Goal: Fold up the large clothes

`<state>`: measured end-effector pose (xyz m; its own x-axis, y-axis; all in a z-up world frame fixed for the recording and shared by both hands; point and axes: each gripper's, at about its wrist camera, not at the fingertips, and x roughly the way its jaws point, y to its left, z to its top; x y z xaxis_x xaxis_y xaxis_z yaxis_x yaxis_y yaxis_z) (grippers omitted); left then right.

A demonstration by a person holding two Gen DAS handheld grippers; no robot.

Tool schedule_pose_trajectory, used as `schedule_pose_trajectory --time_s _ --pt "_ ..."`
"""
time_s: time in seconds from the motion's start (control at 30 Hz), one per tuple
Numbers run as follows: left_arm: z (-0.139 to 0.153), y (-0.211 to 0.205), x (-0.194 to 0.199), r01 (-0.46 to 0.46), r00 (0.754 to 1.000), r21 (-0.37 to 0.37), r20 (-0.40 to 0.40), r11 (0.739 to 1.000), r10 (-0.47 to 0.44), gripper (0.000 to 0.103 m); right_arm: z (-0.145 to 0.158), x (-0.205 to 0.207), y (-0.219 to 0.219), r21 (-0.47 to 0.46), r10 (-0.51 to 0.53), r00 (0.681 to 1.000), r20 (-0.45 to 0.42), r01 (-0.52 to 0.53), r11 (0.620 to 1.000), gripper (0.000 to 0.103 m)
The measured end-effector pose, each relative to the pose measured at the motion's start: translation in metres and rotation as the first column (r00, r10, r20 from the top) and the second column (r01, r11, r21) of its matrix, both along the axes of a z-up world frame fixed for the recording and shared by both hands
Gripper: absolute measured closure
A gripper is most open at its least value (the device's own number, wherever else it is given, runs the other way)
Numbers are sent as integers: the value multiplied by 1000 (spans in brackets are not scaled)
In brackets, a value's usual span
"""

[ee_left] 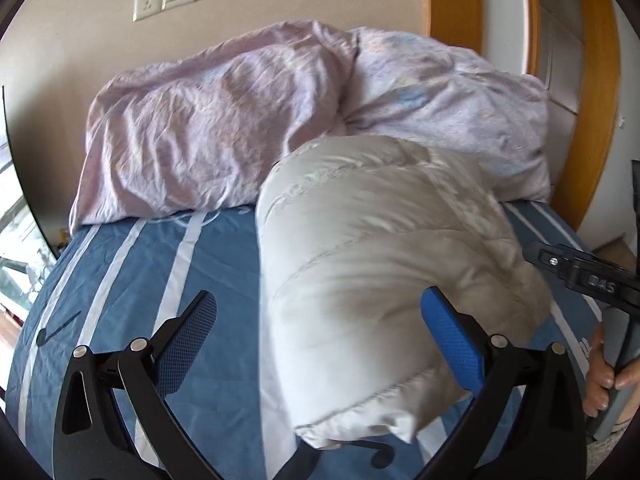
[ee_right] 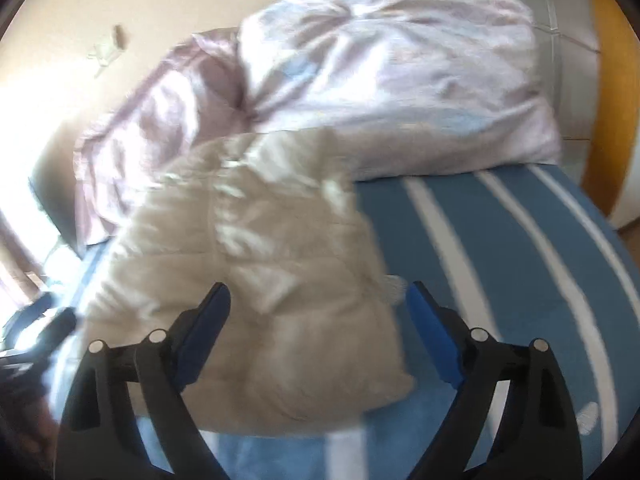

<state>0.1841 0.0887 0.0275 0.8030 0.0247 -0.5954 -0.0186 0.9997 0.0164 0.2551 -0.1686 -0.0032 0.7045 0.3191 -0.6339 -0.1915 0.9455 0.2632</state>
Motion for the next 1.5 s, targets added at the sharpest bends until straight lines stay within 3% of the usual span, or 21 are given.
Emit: schedule_pose_trajectory --time_s 0.1,0.2,0.27,0.33,0.43,0.53,0.9,1.13,1.3,1.5 --pt "-2 -2 -5 4 1000 -3 3 1000 -4 1 -21 4 17 -99 17 996 -87 -25 995 16" --pt "-2 -6 -13 15 1000 2 -5 1000 -15 1 -26 1 9 -78 -24 994 -109 16 997 15" --pt "-1 -8 -19 16 1000 3 9 1000 -16 1 -16 -9 4 -90 -58 996 -75 51 995 13" --pt "0 -10 -24 17 1000 7 18 1000 -17 1 0 -23 -2 -114 -102 995 -8 100 988 2" --pt "3 -13 -32 31 999 -13 24 999 -30 1 21 -47 -6 -145 -151 986 76 161 976 2" --pt "3 -15 -37 36 999 -37 5 999 -36 1 29 -59 -11 -163 -178 982 65 187 969 2" --pt "1 -15 -61 7 998 -61 -57 998 -10 1 34 -109 -8 -104 -151 988 32 153 983 2" --pt "2 -12 -88 -8 998 -52 -55 999 6 1 28 -142 11 -175 -136 988 69 146 974 2" --pt "4 -7 -102 -9 998 -91 -68 996 3 1 24 -152 16 -184 -120 992 42 126 975 2" --pt "0 -7 -110 -3 993 -88 -119 996 -8 1 21 -158 18 -195 -95 995 -6 92 976 2"
